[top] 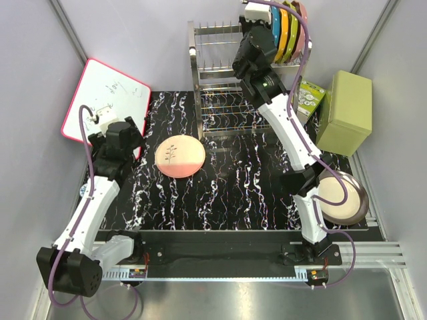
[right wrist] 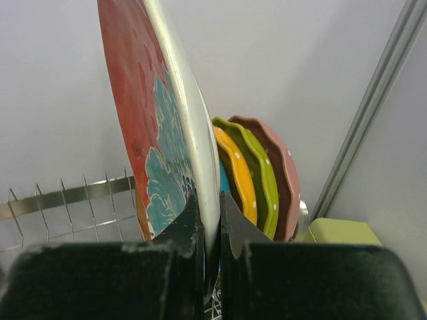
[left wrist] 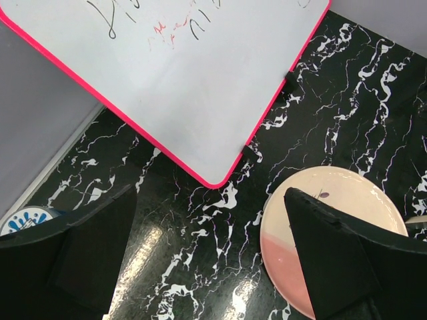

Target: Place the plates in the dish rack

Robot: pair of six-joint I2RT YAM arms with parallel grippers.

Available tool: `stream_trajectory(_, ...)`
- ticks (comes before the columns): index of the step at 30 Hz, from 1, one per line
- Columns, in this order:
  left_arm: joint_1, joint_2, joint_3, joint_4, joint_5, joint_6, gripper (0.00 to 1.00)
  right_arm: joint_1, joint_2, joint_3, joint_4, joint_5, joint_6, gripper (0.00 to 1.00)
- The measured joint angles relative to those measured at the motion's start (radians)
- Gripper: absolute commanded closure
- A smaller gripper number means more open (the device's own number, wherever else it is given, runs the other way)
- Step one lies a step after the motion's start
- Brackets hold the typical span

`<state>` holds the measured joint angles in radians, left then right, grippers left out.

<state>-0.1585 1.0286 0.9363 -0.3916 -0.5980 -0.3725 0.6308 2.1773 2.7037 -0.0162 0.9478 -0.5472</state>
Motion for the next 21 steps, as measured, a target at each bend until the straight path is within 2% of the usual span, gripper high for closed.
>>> stream_trajectory(5,0.000,0.000,-0.027,0.013,0.010,-0.013,0.01,0.000,0.000,0.000,-0.089,0.000,0.033,1.00)
stream_trajectory(21,0.000,0.019,-0.048,0.028,0.027,-0.021,0.01,-0.002,0.022,0.000,-0.208,0.004,0.132,1.00)
